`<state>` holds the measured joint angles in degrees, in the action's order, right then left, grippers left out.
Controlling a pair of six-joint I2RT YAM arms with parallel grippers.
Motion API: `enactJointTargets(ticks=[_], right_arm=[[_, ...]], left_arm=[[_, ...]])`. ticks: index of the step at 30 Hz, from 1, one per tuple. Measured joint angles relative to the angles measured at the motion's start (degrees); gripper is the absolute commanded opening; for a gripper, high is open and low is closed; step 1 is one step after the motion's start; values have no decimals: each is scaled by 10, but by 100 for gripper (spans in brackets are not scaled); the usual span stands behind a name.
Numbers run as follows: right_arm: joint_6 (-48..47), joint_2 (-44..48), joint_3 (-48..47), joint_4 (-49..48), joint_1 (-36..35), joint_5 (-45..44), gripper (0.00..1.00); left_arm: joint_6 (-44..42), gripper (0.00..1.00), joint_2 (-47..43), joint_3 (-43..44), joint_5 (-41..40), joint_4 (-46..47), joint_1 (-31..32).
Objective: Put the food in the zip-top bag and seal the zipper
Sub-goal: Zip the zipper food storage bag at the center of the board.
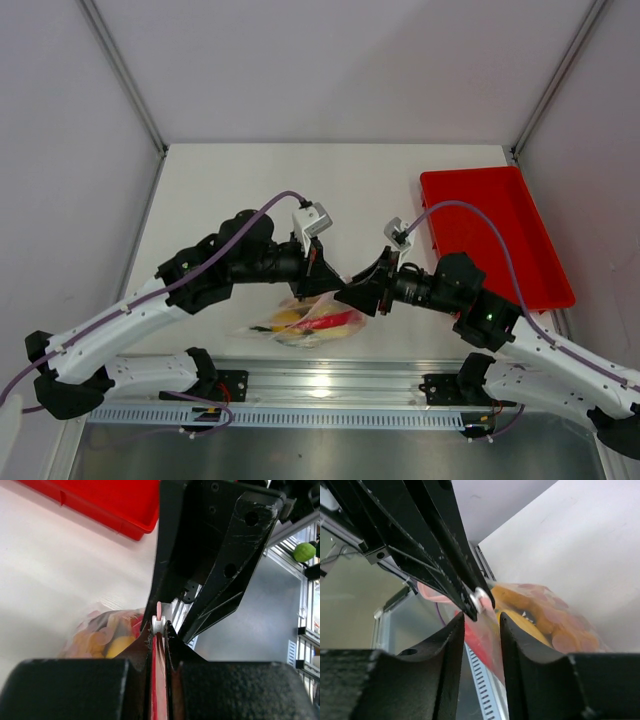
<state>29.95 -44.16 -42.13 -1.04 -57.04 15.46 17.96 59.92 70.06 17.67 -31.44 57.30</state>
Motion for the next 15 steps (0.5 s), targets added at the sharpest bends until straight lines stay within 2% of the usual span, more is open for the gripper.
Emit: enactJointTargets(ticks=[2, 6, 9, 12, 15], right_arm=[[-22, -10, -12, 8, 17, 42, 39], [-44, -28, -14, 5, 54, 134, 13], [-45, -42, -14, -1, 72, 177, 11], [-45, -45, -10, -13, 78, 207, 0], [-41, -44, -4, -30, 85, 224, 0]], left_arm=[[0, 1, 0, 0, 13, 0, -1], [0, 1, 0, 0, 32, 0, -6], [0, 1, 0, 0, 47, 1, -9], [1, 1, -1, 0, 57, 1, -13], [2, 0, -3, 0, 71, 1, -17]])
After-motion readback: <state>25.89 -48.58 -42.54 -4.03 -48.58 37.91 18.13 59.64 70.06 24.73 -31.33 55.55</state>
